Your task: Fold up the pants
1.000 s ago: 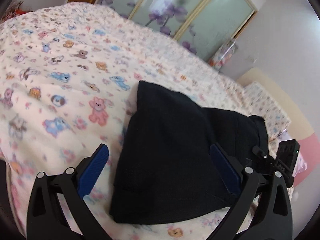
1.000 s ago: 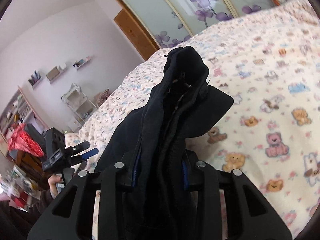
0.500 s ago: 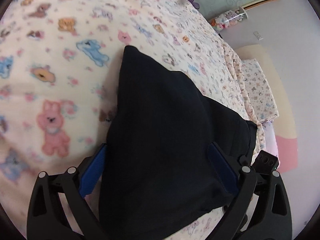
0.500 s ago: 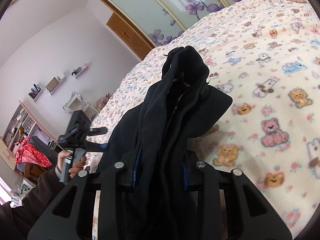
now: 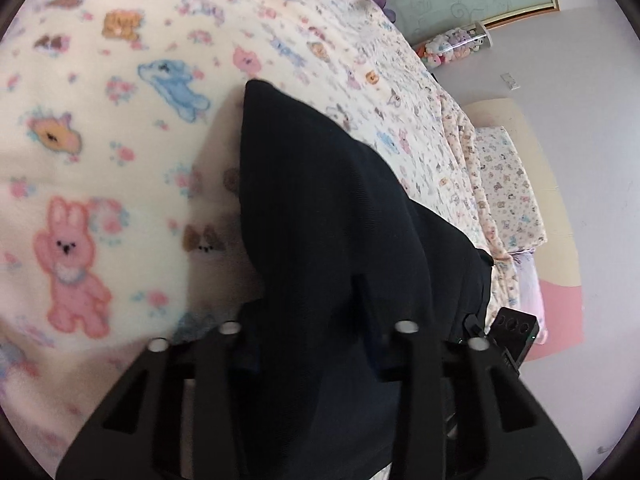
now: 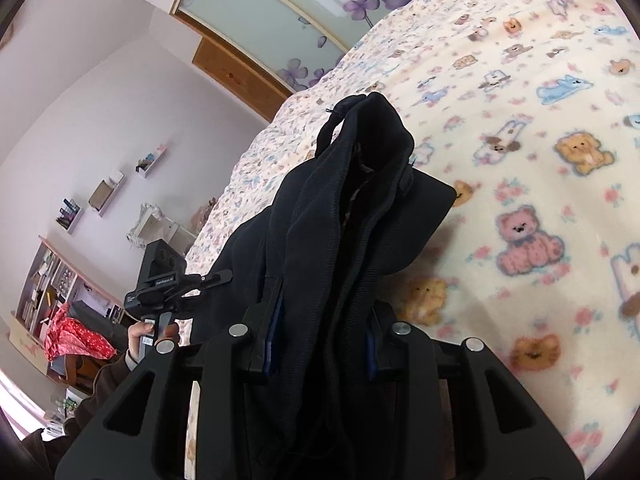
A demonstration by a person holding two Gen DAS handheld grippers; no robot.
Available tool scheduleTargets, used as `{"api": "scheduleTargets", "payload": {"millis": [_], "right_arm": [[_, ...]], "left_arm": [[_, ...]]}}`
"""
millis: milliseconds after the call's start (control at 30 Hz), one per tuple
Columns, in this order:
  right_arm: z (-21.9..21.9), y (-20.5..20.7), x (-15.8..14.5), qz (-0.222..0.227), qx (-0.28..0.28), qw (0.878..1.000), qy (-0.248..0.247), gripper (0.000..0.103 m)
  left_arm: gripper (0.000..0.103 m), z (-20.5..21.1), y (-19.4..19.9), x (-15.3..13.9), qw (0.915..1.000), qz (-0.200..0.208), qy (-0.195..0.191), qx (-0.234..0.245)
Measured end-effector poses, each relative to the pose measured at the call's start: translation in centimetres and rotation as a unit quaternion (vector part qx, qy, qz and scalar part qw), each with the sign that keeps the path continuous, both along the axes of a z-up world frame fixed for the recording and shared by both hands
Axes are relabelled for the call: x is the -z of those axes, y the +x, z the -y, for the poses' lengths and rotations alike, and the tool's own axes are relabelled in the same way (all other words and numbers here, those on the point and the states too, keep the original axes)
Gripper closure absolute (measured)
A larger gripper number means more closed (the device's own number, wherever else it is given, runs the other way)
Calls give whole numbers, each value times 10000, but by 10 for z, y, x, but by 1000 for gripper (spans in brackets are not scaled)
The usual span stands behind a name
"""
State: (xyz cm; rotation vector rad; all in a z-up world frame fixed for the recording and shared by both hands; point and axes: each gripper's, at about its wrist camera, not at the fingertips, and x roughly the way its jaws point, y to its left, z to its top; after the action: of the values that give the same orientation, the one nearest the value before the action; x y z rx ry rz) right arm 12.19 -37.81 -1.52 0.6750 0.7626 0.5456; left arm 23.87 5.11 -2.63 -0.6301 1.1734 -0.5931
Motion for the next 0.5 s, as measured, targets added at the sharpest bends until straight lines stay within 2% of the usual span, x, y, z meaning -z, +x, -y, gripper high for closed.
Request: {"api": "scheduleTargets", "payload": {"millis": [67,167,267,400,500], "right_arm": [[-2,-2,-3,83,17,10000,-48,70],[-4,-3,-8,145,78,9999,38,71],[-3,-1,-10,174,120,9997,93,72],[-2,9,-19,146,159,9997,129,72],[-1,19,-27,150,195,9997,89,73]], "left_arm": [[84,5,-4,-11,9995,212,253,-24],[89,14,-12,-29,9967,597,543,-29],[90,16,-19,-46,9951,869,460,-83],[91,28,-23,-68,9900,1221,707,-59],[91,33,-19,-80,9884,1359,660,-132]]}}
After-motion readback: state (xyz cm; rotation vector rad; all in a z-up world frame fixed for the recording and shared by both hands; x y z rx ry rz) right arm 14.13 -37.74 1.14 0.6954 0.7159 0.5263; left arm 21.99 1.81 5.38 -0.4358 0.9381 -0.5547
